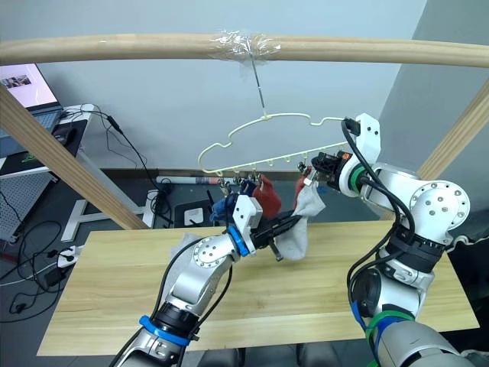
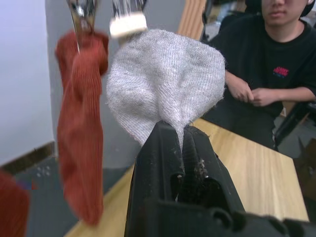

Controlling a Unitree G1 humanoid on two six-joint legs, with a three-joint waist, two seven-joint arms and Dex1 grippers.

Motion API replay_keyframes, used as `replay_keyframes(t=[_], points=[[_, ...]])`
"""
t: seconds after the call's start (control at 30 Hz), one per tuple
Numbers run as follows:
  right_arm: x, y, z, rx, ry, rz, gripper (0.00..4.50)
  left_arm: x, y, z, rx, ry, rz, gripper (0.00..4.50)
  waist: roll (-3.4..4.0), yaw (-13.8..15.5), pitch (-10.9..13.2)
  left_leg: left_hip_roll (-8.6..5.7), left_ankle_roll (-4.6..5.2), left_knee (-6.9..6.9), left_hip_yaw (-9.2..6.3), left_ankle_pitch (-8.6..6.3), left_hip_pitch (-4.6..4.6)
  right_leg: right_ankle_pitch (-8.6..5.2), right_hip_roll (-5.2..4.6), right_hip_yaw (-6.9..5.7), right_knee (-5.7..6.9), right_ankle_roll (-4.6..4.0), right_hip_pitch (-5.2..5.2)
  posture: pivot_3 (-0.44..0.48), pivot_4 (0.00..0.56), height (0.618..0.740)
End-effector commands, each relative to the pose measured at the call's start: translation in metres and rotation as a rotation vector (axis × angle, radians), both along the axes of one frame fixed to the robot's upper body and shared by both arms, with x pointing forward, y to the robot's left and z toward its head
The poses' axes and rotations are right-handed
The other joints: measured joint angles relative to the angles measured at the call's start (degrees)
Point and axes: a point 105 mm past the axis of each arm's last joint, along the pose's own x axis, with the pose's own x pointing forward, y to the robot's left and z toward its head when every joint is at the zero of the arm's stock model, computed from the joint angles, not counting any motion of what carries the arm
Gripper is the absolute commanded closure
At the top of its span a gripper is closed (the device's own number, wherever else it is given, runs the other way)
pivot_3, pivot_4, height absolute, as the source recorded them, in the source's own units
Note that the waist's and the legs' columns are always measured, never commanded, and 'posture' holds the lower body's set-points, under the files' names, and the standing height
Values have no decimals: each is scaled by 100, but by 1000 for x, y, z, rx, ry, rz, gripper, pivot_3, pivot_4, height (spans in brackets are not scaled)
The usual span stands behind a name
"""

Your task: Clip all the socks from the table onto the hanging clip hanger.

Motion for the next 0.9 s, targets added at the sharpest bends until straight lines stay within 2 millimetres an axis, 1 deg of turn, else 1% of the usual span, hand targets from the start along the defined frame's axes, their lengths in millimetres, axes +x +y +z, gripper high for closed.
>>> replay_keyframes(t=[0.03, 0.27, 0.37, 0.47, 0.53, 0.57, 0.63, 0.7, 0.73, 0.77, 0.83, 0.9], points=[[-3, -4, 2, -11, -7, -7, 4500, -1, -5, 15, -36, -45, -2, 4488, 0, -8, 0, 0, 0, 0, 0, 0, 0, 0, 0, 0, 0, 0, 0, 48, 192, 740], [-3, -2, 3, 9, -1, 1, 4500, -1, -7, 19, -44, -51, -5, 4488, 0, -36, 0, 0, 0, 0, -1, 0, -2, 0, 0, -1, -1, 0, 0, 48, 192, 740], [-4, -1, 4, 28, -4, 16, 3708, 0, -7, 20, -44, -53, -4, 4500, 1, -45, 1, 0, 0, 0, -1, 0, -2, 0, 1, -1, -1, 0, 0, 48, 192, 740], [-5, -2, 5, 27, -8, 24, 2547, 0, -7, 20, -43, -54, -5, 4500, 4, -52, 3, 0, 0, -1, 0, 0, -2, 0, 1, 0, -1, 0, -2, 51, 193, 740], [-6, -2, 9, 26, -21, 34, 1862, -1, -7, 20, -43, -53, -8, 4500, 7, -54, 5, 0, 0, -1, 0, 0, -3, 0, 1, 0, -1, 0, -2, 51, 193, 740], [-7, -2, 12, 23, -35, 40, 1569, -2, -8, 21, -43, -54, -9, 4500, 8, -55, 5, 0, 0, -2, 0, 0, -3, 0, 2, 0, -1, 0, -2, 51, 193, 740], [-11, -4, 23, 44, -81, 58, 831, -2, -9, 21, -47, -45, -7, 4500, 9, -55, 6, 0, 0, -2, 0, 0, -3, 0, 2, 0, -2, 0, -3, 51, 193, 740], [-19, -3, 32, 41, -134, 90, 161, 0, -9, 19, -54, -22, 6, 4500, 13, -55, 10, 0, 0, -2, 0, 0, -4, 0, 2, 0, -2, 0, -3, 58, 195, 740], [-24, -2, 36, 34, -167, 105, 68, 1, -9, 19, -64, 1, 7, 4500, 17, -54, 14, 0, 1, -2, 0, 0, -5, 0, 2, 0, -3, 0, -3, 54, 195, 740], [-29, -2, 38, 25, -190, 115, 68, 2, -9, 18, -76, 25, 10, 4500, 22, -51, 17, 0, 1, -2, -1, 0, -8, 0, 2, 0, -3, 0, -4, 54, 195, 740], [-42, -1, 38, -51, -239, 137, 68, 3, -11, 15, -100, 86, 1, 4500, 21, -44, 17, 1, 1, -2, -3, 0, -10, 0, 2, -2, -5, 1, -5, 48, 193, 740], [-52, -2, 31, -119, -267, 131, 0, 5, -11, 12, -117, 140, 0, 3915, 21, -50, 17, 1, 2, -2, -9, -1, -21, -1, 3, -9, -11, 1, -7, 35, 189, 740]])
